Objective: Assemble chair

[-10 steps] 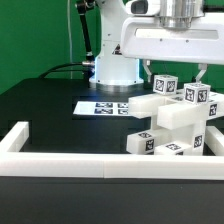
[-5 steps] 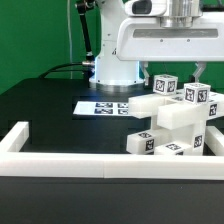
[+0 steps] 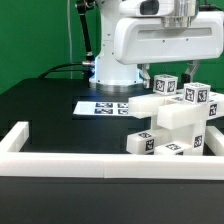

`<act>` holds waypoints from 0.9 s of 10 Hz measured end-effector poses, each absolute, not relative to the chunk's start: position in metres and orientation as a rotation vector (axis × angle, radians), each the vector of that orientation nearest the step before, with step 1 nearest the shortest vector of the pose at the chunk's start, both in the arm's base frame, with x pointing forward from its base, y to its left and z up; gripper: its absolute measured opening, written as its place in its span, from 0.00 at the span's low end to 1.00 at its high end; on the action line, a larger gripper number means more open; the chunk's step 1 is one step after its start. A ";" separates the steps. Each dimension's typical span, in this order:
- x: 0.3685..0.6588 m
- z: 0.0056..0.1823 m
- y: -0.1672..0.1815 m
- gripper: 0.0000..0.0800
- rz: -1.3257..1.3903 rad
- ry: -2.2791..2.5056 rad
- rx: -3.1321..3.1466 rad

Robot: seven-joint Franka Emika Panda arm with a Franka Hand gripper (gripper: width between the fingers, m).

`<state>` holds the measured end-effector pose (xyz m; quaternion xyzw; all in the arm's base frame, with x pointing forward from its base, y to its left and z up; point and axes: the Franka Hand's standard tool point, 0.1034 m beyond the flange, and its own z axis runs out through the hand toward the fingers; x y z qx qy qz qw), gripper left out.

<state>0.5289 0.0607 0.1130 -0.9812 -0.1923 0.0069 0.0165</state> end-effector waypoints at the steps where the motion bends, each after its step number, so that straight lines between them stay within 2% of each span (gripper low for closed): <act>1: 0.529 0.113 0.060 0.81 0.019 -0.752 -3.016; 3: 0.529 0.113 0.058 0.81 0.019 -0.780 -3.009; 4: 0.529 0.113 0.058 0.67 0.020 -0.776 -3.010; 5: 0.529 0.113 0.058 0.49 0.020 -0.775 -3.011; 6: 0.529 0.113 0.058 0.49 0.020 -0.775 -3.011; 7: 0.529 0.112 0.058 0.35 0.020 -0.774 -3.011; 9: 0.529 0.112 0.058 0.35 0.021 -0.748 -3.017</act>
Offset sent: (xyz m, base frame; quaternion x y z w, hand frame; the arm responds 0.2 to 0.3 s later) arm 0.0000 0.0000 0.0000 0.0000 0.0000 0.0000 1.0000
